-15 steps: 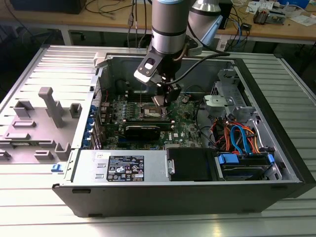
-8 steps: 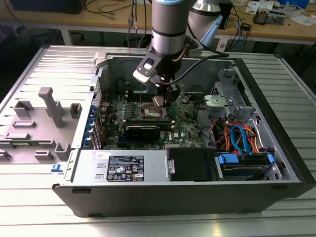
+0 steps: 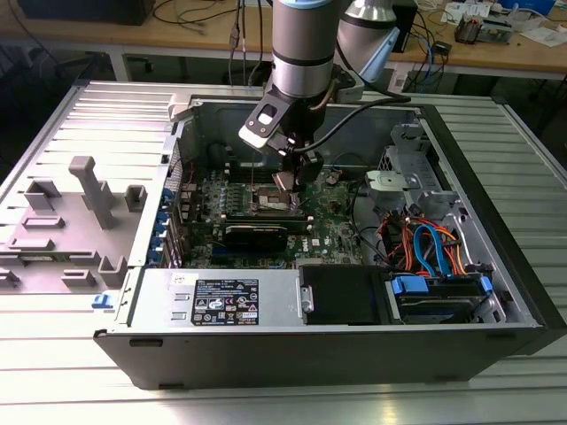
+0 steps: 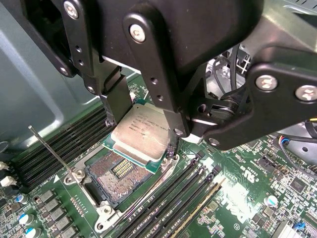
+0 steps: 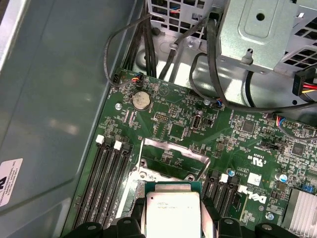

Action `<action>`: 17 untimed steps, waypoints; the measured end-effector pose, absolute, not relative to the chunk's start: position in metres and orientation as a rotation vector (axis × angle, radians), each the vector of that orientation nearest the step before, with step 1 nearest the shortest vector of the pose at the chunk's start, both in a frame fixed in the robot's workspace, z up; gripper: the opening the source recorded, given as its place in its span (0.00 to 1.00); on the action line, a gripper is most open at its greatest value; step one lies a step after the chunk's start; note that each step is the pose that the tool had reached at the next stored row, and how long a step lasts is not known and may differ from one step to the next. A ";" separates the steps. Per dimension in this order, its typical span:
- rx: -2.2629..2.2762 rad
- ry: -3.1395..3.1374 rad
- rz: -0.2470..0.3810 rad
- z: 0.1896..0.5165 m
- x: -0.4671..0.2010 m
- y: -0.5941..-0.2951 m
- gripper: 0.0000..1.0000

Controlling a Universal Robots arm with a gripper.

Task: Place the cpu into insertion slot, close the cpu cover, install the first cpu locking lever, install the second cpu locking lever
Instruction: 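Place the cpu into insertion slot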

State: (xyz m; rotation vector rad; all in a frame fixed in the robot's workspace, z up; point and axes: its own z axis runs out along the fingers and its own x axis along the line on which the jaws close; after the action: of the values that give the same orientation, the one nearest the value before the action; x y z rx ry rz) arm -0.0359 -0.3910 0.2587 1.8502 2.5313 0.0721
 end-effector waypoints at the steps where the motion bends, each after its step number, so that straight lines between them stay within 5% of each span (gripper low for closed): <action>1: 1.850 2.531 0.072 0.259 -0.036 -0.391 0.54; 17: 1.985 2.424 0.071 0.253 -0.041 -0.391 0.54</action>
State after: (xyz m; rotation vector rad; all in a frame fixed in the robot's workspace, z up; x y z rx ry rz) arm -0.0412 -0.3909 0.2534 1.9846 2.4245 0.0711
